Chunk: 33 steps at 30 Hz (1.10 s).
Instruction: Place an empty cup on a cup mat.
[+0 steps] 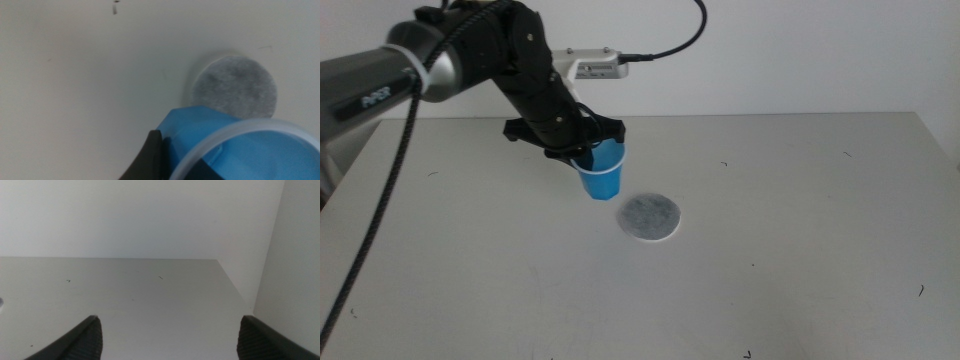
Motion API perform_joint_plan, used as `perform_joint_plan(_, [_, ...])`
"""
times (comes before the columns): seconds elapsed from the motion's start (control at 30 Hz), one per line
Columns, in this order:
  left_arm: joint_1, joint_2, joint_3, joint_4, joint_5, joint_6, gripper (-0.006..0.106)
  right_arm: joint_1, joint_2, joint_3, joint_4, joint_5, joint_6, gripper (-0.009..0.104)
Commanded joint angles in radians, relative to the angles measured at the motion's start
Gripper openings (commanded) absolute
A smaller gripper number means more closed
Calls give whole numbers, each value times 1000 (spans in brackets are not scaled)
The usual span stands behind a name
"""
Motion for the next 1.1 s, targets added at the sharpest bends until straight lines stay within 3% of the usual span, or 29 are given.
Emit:
perform_joint_plan(0.0, [-42, -2, -100, -17, -10, -22, 0, 2, -19, -12, -9, -78, -8, 94])
perform_joint_plan(0.27, [-109, 158, -291, -19, 56, -36, 0, 2, -19, -12, -9, -78, -8, 94])
perform_joint_plan(0.73, [-117, 222, -295, -51, 53, -34, 1, 2, -19, -12, -9, -78, -8, 94])
perform_joint_plan(0.87, [-117, 222, -295, -51, 63, -16, 31, 2, -19, -12, -9, -78, -8, 94])
perform_joint_plan(1.07, [-112, 208, -303, -49, 89, -13, 86, 2, -19, -12, -9, -78, -8, 94])
